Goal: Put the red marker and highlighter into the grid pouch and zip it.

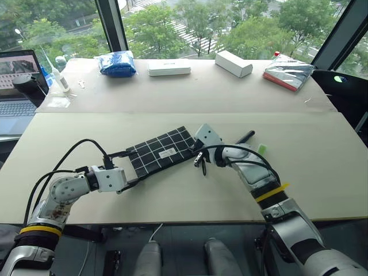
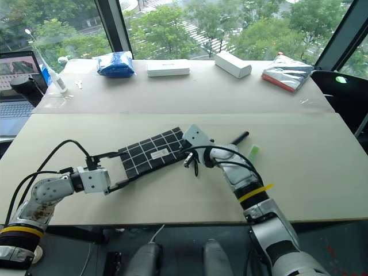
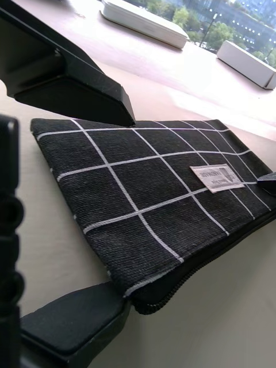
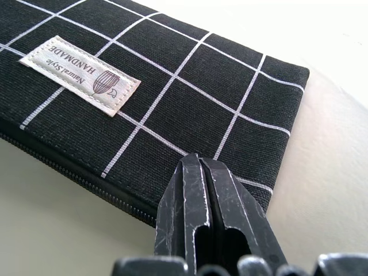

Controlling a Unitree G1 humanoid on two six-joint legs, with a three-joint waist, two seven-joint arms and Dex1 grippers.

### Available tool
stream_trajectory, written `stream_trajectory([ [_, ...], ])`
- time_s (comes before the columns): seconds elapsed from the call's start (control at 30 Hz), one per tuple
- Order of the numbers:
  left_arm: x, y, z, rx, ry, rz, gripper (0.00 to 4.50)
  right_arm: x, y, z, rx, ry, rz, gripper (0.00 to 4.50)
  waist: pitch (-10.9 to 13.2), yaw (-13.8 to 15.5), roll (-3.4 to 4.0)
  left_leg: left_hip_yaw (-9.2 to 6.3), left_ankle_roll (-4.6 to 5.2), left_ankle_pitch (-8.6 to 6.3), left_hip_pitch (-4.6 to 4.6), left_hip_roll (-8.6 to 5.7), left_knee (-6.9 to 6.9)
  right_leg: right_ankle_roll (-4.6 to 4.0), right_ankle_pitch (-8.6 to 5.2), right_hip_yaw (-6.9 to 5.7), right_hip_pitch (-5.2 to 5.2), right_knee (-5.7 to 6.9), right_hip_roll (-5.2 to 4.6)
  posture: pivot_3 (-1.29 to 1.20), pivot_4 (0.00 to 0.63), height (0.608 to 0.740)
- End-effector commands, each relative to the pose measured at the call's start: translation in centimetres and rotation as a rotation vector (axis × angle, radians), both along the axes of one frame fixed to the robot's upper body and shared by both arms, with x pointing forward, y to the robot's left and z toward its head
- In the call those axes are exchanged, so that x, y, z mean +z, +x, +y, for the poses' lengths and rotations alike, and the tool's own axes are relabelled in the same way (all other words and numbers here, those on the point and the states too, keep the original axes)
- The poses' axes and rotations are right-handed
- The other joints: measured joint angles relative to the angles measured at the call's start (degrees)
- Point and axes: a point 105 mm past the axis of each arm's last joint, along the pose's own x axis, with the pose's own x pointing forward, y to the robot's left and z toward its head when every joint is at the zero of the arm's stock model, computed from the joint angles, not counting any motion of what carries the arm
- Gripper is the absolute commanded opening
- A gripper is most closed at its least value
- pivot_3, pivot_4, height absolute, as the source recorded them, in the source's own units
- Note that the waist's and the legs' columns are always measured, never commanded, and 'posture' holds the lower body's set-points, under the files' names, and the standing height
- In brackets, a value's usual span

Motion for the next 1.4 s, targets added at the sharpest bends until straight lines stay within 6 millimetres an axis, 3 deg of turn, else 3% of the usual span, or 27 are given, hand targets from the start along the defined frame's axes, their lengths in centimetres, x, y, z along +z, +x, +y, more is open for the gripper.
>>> stream_trajectory([
  [0.03, 0.2, -0.2, -1.2, -0.054, -0.006, -0.002, 4.5, -0.5, -0.3, -0.3, 0.002, -0.016, 0.009, 0.05, 0.0, -0.04, 0.0, 0.0, 0.0, 0.0, 0.0, 0.0, 0.0, 0.0, 0.0, 0.0, 0.0, 0.0, 0.0, 0.0, 0.15, 0.74],
  [0.5, -0.6, 0.4, -2.6, -0.139, 0.045, -0.089, 4.5, -0.4, -0.2, -0.5, -0.019, 0.002, 0.012, 0.05, 0.0, 0.06, 0.0, -0.01, 0.0, 0.0, 0.0, -0.01, 0.01, 0.0, 0.0, 0.0, 0.01, -0.01, -0.01, 0.0, 0.15, 0.74],
  [0.53, -0.6, 0.4, -2.7, -0.144, 0.04, -0.088, 4.08, -0.4, -0.1, -0.5, -0.02, 0.002, 0.012, 0.0, 0.0, 0.06, 0.0, 0.0, 0.0, 0.0, 0.0, -0.01, 0.01, 0.0, 0.0, 0.0, 0.01, -0.01, 0.0, 0.0, 0.15, 0.74],
  [0.6, -0.9, 0.1, -3.1, -0.17, 0.046, -0.088, 3.75, -0.4, 0.0, -0.6, -0.026, 0.003, 0.012, 0.0, 0.0, 0.05, 0.0, -0.01, 0.0, 0.0, 0.0, -0.01, 0.0, 0.0, 0.0, 0.0, 0.01, -0.01, 0.0, 0.0, 0.15, 0.74],
  [0.9, -0.2, -0.6, -5.3, -0.251, 0.009, -0.093, 0.26, -0.5, 0.1, -0.8, -0.034, 0.001, 0.013, 0.0, 0.0, 0.03, 0.0, -0.01, 0.0, 0.0, 0.0, -0.01, 0.0, 0.0, 0.0, 0.01, 0.01, -0.01, 0.0, 0.0, 0.15, 0.74],
  [0.93, -0.1, -0.7, -5.4, -0.252, 0.003, -0.091, 0.02, -0.5, 0.2, -0.8, -0.035, 0.0, 0.013, 0.0, 0.0, 0.03, 0.0, -0.01, 0.0, 0.0, -0.01, -0.01, 0.0, 0.0, 0.0, 0.01, 0.01, -0.01, -0.01, 0.0, 0.15, 0.74],
  [1.0, -0.1, -0.6, -5.3, -0.238, -0.008, -0.084, 0.02, -0.4, 0.5, -1.0, -0.057, 0.006, 0.011, 0.0, 0.0, 0.02, 0.0, 0.0, 0.0, 0.0, 0.0, -0.01, 0.0, 0.0, 0.0, 0.01, 0.01, -0.01, 0.0, 0.0, 0.15, 0.74],
  [1.2, -0.1, 0.6, -3.8, -0.097, -0.068, -0.051, 0.0, 1.9, 1.2, -1.4, -0.091, 0.163, 0.021, 1.93, 0.0, 0.07, 0.0, -0.01, 0.0, 0.0, -0.01, -0.02, 0.01, 0.0, 0.0, 0.01, 0.01, 0.0, 0.0, 0.0, 0.15, 0.74],
  [1.27, -0.2, 0.8, -3.6, -0.071, -0.08, -0.036, 0.0, 3.9, 1.5, -1.6, -0.102, 0.291, 0.036, 2.56, 0.0, 0.05, 0.0, -0.02, 0.0, 0.0, -0.01, -0.02, 0.01, 0.0, 0.01, 0.0, 0.01, 0.0, 0.0, 0.0, 0.15, 0.74],
  [1.33, -0.1, 1.1, -3.3, -0.023, -0.123, -0.023, 0.0, 7.8, 1.6, -2.5, -0.093, 0.505, 0.064, 3.3, 0.02, -0.06, 0.02, -0.02, 0.0, 0.0, 0.0, -0.01, 0.01, -0.01, 0.01, 0.0, 0.01, 0.01, 0.0, 0.0, 0.15, 0.74],
  [1.4, 0.2, 1.4, -3.1, 0.014, -0.164, -0.019, 0.0, 10.5, 1.5, -3.5, -0.077, 0.642, 0.099, 3.99, 0.14, -0.08, 0.21, -0.02, 0.0, 0.0, -0.02, -0.01, 0.01, -0.02, 0.01, 0.02, -0.01, 0.03, 0.0, 0.0, 0.15, 0.74],
])
